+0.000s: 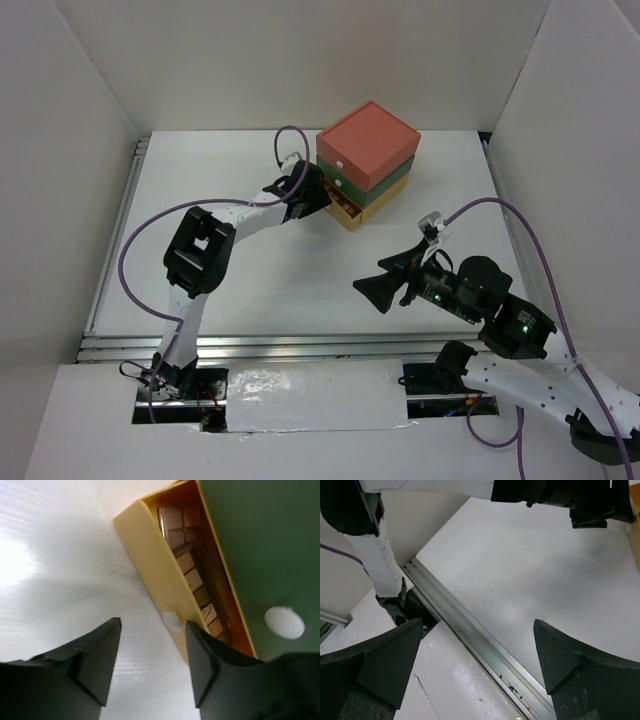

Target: Organize the makeup

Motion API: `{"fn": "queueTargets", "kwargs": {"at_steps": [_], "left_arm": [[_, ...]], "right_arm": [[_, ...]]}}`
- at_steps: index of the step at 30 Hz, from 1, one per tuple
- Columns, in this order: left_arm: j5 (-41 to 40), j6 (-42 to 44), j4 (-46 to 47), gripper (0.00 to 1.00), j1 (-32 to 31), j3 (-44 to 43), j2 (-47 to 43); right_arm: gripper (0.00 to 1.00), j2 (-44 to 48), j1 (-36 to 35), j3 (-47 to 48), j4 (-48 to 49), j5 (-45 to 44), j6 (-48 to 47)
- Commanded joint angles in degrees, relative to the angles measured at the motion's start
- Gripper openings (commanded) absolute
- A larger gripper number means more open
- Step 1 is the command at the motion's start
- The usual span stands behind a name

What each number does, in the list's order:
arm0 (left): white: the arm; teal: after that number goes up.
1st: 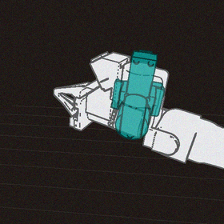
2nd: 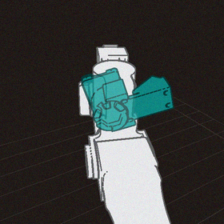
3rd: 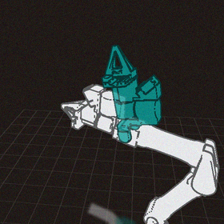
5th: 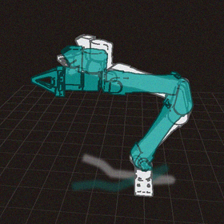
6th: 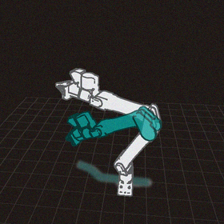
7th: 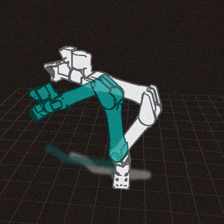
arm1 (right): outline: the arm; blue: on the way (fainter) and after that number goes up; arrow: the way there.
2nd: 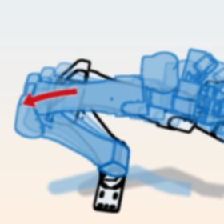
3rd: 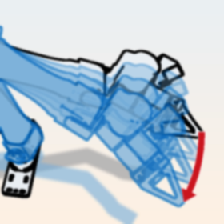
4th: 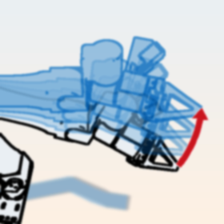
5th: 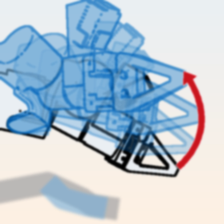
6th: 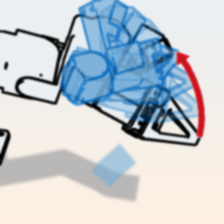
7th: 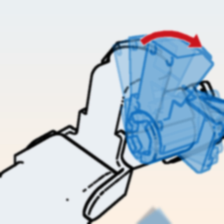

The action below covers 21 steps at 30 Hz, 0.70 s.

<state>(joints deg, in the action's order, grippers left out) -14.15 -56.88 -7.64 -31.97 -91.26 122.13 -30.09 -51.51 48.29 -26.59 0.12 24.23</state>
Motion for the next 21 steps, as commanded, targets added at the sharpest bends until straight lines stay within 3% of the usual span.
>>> {"fn": "queueTargets", "kwargs": {"at_steps": [1,5,11,13,21], "left_arm": [[2.2,0.5,5.3,0.69,0.9,-2.9,2.7],[6.1,-1.0,7.1,0.72,2.3,-4.1,5.8],[9.5,-2.8,16.2,0.72,2.8,-0.6,5.9],[10.3,-3.4,20.2,0.76,2.9,1.2,5.7],[12.3,-4.5,22.8,0.8,3.0,2.2,6.5]], "right_arm": [[1.0,-1.6,-0.3,-0.1,2.6,-0.8,-1.6],[1.0,-2.3,-0.3,0.2,2.5,-1.2,-2.3],[1.0,-3.0,-0.3,0.4,2.5,-1.3,-2.7],[1.0,-3.1,-0.3,0.5,2.5,-1.2,-2.7],[1.0,-3.1,-0.3,0.3,2.3,-1.2,-2.7]]}}
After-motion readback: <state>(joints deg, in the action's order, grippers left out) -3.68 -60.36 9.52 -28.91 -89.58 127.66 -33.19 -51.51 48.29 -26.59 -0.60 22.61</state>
